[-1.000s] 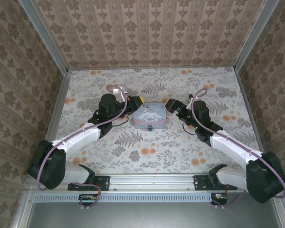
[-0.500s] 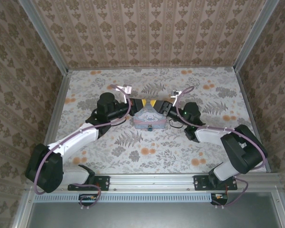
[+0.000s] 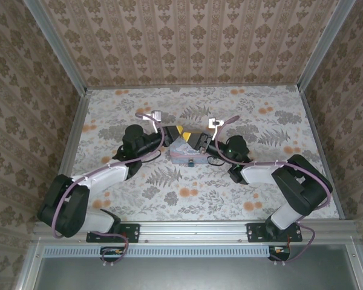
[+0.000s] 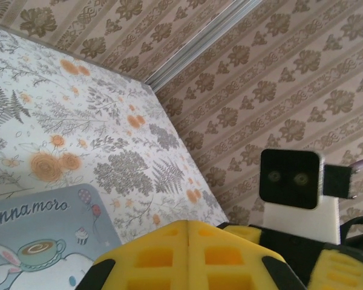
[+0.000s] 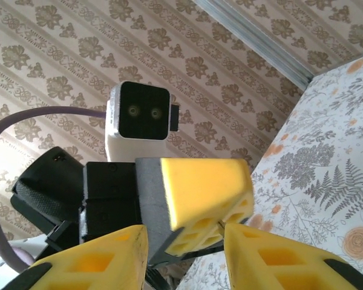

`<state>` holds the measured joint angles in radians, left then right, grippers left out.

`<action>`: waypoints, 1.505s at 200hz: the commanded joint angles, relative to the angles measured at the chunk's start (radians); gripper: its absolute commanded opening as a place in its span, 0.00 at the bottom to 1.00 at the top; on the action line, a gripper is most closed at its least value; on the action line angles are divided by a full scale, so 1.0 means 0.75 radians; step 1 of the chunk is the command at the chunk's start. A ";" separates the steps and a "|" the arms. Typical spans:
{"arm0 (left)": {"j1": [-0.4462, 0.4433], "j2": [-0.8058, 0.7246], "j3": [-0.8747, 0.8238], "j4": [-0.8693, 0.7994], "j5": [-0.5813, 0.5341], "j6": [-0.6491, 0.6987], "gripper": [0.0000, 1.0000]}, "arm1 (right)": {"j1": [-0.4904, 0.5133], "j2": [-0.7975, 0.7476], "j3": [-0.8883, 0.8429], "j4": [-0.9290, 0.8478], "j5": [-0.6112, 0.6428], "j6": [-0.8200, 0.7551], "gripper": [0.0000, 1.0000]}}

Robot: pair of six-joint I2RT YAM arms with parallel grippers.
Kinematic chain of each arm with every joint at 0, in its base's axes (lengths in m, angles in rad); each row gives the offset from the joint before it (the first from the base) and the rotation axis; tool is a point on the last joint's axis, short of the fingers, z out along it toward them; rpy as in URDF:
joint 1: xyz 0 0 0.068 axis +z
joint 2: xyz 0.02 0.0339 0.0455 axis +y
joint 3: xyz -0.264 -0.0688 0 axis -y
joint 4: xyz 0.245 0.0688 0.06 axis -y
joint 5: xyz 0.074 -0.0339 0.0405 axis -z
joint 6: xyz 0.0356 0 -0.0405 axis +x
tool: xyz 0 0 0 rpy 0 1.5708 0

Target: Unlock a padlock with a key

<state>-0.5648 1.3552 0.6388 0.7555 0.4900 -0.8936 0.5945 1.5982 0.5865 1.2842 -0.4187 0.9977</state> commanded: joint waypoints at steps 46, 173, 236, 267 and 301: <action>0.002 0.002 -0.013 0.179 -0.014 -0.099 0.00 | 0.007 0.087 0.032 0.065 0.039 -0.003 0.34; 0.002 0.007 -0.027 0.169 -0.015 -0.097 0.00 | -0.016 -0.029 -0.030 0.060 0.077 -0.032 0.33; -0.003 0.017 -0.021 0.175 -0.014 -0.105 0.00 | -0.008 0.010 0.038 0.064 0.035 -0.010 0.33; -0.006 0.020 -0.021 0.175 -0.022 -0.106 0.00 | -0.005 0.022 0.058 0.063 0.020 -0.001 0.32; -0.009 0.026 -0.017 0.181 -0.026 -0.113 0.00 | 0.002 0.043 0.078 0.066 0.000 0.007 0.32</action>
<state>-0.5678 1.3624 0.6277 0.8532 0.4747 -0.9661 0.5880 1.6073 0.6155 1.2846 -0.3855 0.9981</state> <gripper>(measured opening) 0.044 0.321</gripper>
